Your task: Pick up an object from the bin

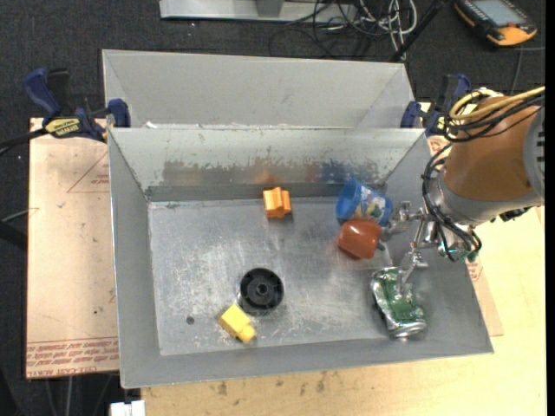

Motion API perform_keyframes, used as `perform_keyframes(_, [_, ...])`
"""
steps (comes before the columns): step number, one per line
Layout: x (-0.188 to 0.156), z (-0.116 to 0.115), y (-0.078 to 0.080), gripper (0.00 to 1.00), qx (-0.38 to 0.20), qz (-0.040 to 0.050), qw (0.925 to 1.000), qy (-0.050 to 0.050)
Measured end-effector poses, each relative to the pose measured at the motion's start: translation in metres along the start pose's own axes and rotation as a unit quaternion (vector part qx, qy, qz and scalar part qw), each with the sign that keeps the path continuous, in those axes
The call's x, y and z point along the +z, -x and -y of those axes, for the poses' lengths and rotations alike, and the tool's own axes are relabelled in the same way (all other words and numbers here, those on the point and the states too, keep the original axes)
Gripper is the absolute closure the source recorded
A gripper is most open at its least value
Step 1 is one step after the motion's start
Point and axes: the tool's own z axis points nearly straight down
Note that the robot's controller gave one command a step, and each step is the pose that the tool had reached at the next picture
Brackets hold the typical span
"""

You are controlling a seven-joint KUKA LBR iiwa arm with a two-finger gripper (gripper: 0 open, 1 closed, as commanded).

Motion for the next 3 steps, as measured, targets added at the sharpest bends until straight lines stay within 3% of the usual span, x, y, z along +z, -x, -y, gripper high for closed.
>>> perform_keyframes(1, [0.055,0.007,-0.007,1.00,0.049,-0.0099,0.9987,0.002])
perform_keyframes(2, [0.055,0.007,-0.007,1.00,0.049,-0.0099,0.9988,0.002])
perform_keyframes(3, [0.019,0.008,-0.009,1.00,0.044,-0.0017,0.9990,0.001])
